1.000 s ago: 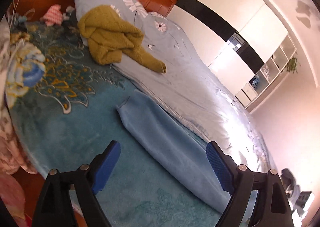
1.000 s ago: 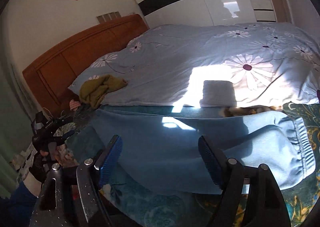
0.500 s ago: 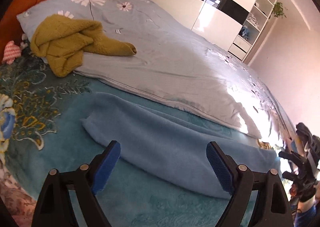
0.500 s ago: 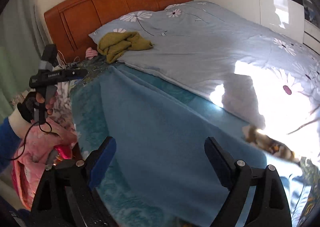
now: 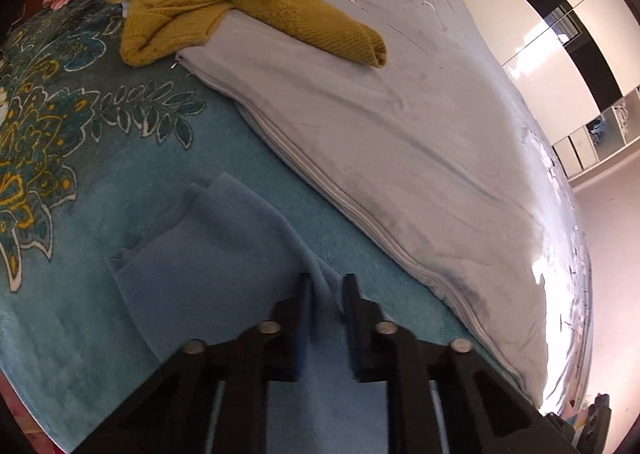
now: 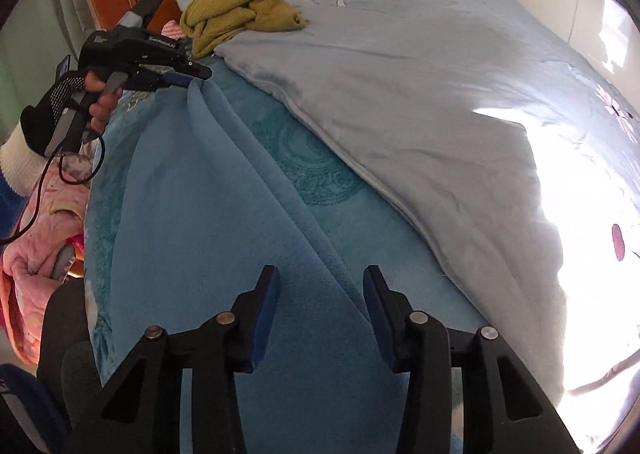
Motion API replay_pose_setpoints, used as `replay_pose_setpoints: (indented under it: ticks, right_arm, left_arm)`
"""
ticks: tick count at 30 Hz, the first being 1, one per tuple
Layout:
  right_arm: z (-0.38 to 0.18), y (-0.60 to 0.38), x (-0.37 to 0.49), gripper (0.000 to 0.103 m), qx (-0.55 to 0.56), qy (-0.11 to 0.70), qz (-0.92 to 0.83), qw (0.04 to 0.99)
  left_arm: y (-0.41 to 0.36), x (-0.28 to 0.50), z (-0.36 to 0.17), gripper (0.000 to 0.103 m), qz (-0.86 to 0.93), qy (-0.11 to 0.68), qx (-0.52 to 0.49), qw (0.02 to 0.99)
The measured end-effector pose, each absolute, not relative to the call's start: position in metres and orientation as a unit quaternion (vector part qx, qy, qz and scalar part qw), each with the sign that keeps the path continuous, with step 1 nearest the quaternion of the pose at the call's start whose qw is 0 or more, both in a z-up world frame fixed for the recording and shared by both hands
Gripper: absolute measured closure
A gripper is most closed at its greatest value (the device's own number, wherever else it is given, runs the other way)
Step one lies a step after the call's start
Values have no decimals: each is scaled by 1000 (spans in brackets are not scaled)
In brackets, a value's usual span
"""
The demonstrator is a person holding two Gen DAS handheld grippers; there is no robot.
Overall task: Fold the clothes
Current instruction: 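Grasp the folded pants edge with the left gripper while the right gripper grasps the waistband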
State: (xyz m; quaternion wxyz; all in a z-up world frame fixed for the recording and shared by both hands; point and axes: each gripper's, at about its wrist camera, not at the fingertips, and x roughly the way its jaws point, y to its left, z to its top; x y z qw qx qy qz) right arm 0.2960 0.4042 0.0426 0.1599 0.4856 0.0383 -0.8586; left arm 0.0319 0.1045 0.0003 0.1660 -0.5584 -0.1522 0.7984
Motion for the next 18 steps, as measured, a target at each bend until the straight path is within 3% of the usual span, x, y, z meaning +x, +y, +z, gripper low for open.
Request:
replay_pose_setpoints:
  ticks: [2, 3, 6, 18]
  right_arm:
    - [42, 404, 298, 65, 484, 43, -859, 162]
    - [42, 403, 299, 78, 484, 45, -859, 163]
    - [41, 402, 302, 95, 482, 52, -859, 166]
    - [51, 424, 304, 99, 468, 38, -874, 123]
  left_arm:
    - [102, 32, -4, 99, 799, -160, -557, 158]
    - [101, 34, -3, 99, 801, -163, -554, 157]
    - [97, 38, 3, 99, 807, -173, -543, 155]
    - [98, 28, 12, 99, 826, -166, -517, 152]
